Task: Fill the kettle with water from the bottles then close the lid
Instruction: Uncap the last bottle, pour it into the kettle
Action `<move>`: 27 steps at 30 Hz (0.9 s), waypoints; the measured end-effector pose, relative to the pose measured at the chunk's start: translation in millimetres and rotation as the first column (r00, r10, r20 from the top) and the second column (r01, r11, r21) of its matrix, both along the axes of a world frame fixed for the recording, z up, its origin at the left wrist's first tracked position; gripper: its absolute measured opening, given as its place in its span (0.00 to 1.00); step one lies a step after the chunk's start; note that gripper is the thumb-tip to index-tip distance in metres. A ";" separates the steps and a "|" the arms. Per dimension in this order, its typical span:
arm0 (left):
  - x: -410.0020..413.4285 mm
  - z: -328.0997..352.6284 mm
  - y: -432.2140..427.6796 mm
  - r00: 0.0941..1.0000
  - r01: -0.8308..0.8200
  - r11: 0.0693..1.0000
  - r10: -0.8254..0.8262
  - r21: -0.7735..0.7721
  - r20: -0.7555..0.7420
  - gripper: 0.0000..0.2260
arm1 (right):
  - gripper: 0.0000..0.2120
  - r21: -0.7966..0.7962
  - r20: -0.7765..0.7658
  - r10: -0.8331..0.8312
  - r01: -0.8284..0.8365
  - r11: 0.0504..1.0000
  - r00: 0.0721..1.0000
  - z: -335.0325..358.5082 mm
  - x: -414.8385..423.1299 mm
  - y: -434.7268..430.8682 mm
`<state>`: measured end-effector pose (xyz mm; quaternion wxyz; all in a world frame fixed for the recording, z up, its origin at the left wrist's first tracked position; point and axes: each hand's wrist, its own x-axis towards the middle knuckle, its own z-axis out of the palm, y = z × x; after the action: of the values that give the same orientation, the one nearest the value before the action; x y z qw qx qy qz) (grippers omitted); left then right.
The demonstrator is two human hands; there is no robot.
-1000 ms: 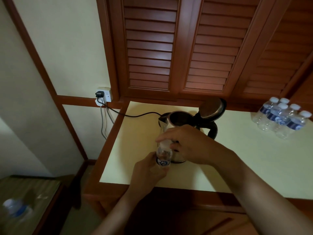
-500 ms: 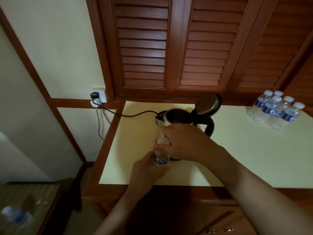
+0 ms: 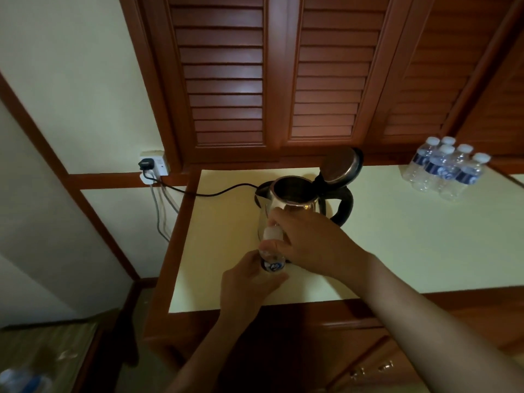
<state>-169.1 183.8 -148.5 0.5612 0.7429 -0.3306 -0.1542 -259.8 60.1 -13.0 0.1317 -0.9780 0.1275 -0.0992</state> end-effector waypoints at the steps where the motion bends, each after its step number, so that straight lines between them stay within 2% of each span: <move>1: -1.8 -0.3 -0.7 0.999 -0.001 1.000 0.001 -0.008 0.035 0.17 | 0.23 0.090 0.039 -0.022 0.018 0.996 0.999 -8.9 -6.3 -1.0; 3: -9.2 -0.7 -3.7 0.996 -0.008 1.000 0.010 -0.016 0.086 0.14 | 0.27 0.260 0.081 -0.114 0.090 0.962 0.990 -29.0 -21.4 -3.5; 6: -25.1 2.7 -12.4 0.991 -0.009 1.000 0.013 -0.029 0.136 0.13 | 0.25 0.410 0.145 -0.253 0.175 0.895 0.956 -52.9 -43.8 -6.3; 10: -52.1 11.5 -37.6 0.972 0.098 0.993 -0.082 -0.061 0.220 0.20 | 0.24 0.485 0.272 -0.364 0.200 0.851 0.891 -61.5 -73.7 -21.0; 12: -66.3 14.4 -54.2 0.955 0.181 0.982 -0.161 -0.057 0.249 0.29 | 0.22 0.459 0.319 -0.427 0.256 0.851 0.846 -62.0 -89.4 -37.4; 14: -79.8 14.2 -74.1 0.922 0.273 0.960 -0.279 0.062 0.270 0.37 | 0.23 0.388 0.355 -0.477 0.337 0.858 0.804 -64.2 -107.4 -58.1; 17: -98.5 1.2 -112.7 0.798 0.369 0.857 -0.490 0.358 0.351 0.39 | 0.24 0.306 0.406 -0.541 0.449 0.840 0.736 -72.5 -139.9 -97.1; 20: -115.1 -14.8 -155.1 0.639 0.307 0.729 -0.634 0.612 0.435 0.43 | 0.25 0.285 0.447 -0.600 0.530 0.799 0.663 -85.1 -175.1 -144.4; 22: -124.0 -19.0 -183.5 0.578 0.220 0.703 -0.653 0.677 0.490 0.45 | 0.26 0.267 0.470 -0.623 0.572 0.776 0.626 -95.5 -195.1 -176.6; 24: -128.9 -19.9 -211.0 0.574 0.169 0.686 -0.652 0.707 0.495 0.44 | 0.28 0.253 0.492 -0.642 0.609 0.752 0.588 -106.0 -209.7 -206.5; 27: -133.8 -20.0 -246.7 0.594 0.086 0.697 -0.609 0.711 0.525 0.43 | 0.30 0.314 0.482 -0.687 0.624 0.715 0.544 -117.8 -223.7 -245.7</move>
<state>-302.9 -62.9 -168.5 0.0583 0.7932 -0.6034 -0.0576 -483.5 -185.6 -130.8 0.1678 -0.7738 0.4435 -0.4201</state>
